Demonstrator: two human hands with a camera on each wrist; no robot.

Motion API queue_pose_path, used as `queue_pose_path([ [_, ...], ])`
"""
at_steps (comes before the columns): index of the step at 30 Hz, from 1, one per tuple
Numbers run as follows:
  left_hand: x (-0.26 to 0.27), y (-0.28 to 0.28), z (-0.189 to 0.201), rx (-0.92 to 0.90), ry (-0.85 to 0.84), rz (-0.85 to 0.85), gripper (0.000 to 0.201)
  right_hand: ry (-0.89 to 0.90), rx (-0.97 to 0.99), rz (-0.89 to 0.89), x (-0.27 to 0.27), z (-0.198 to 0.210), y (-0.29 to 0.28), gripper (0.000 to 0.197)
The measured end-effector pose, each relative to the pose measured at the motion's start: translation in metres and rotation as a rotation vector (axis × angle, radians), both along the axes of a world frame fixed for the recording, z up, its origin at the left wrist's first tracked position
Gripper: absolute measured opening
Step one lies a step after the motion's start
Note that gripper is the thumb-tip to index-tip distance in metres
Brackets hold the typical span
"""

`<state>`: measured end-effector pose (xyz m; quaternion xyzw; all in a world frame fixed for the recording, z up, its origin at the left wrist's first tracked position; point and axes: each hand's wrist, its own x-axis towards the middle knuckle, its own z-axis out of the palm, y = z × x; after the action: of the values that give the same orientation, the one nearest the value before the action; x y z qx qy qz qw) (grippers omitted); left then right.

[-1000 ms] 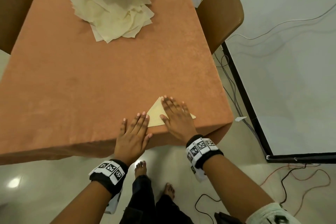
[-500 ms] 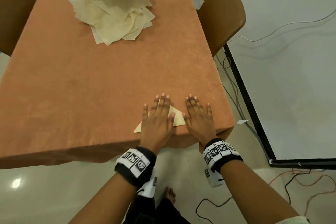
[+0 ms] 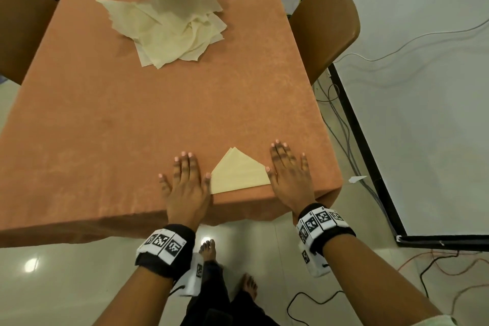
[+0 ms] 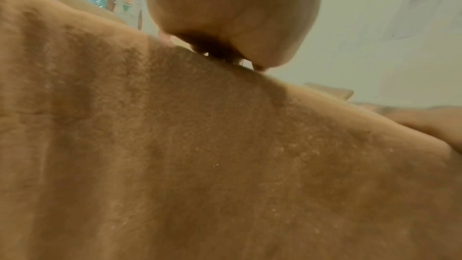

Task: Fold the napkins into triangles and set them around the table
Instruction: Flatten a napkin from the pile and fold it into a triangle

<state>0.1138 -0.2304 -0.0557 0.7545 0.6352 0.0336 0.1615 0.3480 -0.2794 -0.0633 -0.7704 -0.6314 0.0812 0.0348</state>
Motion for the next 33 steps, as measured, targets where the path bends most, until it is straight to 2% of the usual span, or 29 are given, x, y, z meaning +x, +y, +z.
queue_pose_path([
  [1, 0.011, 0.001, 0.004, 0.03, -0.052, -0.026, 0.065, 0.0, -0.002, -0.002, 0.0, 0.0, 0.0, 0.064],
  [3, 0.043, 0.0, 0.008, 0.092, -0.106, -0.226, 0.062, 0.001, 0.001, -0.008, -0.001, 0.001, 0.0, 0.063],
  [5, 0.068, -0.004, 0.003, 0.057, -0.059, -0.375, 0.064, -0.001, 0.01, -0.005, -0.001, 0.001, -0.001, 0.062],
  [6, 0.07, -0.004, -0.001, 0.024, -0.017, -0.382, 0.066, -0.003, 0.011, -0.002, -0.001, 0.002, -0.001, 0.062],
  [12, 0.007, -0.005, -0.01, 0.06, -0.005, -0.212, 0.065, -0.003, -0.037, 0.008, 0.0, 0.004, 0.0, 0.067],
  [15, -0.009, -0.004, -0.011, 0.052, -0.009, -0.203, 0.064, 0.002, -0.113, -0.017, -0.001, 0.016, 0.003, 0.06],
  [17, -0.009, -0.004, -0.012, 0.047, -0.009, -0.201, 0.063, 0.037, -0.081, -0.048, -0.017, 0.03, 0.01, 0.058],
  [20, -0.008, -0.005, -0.014, 0.062, -0.01, -0.186, 0.062, 0.181, 0.082, 0.094, -0.065, 0.041, 0.021, 0.056],
  [22, -0.008, -0.005, -0.015, 0.064, -0.011, -0.187, 0.063, 0.201, -0.021, 0.196, -0.086, 0.029, 0.021, 0.056],
  [23, -0.009, -0.005, -0.015, 0.062, -0.009, -0.191, 0.063, 0.148, -0.07, 0.209, -0.087, 0.02, 0.018, 0.057],
  [25, -0.008, -0.005, -0.015, 0.066, -0.004, -0.194, 0.063, 0.049, -0.092, 0.182, -0.071, 0.006, 0.013, 0.061],
  [30, -0.008, -0.005, -0.015, 0.06, -0.021, -0.18, 0.062, 0.045, -0.071, 0.058, -0.021, 0.006, 0.003, 0.071],
  [33, -0.008, -0.006, -0.011, 0.05, -0.025, -0.183, 0.064, 0.057, -0.103, 0.002, -0.007, 0.008, 0.001, 0.067],
])
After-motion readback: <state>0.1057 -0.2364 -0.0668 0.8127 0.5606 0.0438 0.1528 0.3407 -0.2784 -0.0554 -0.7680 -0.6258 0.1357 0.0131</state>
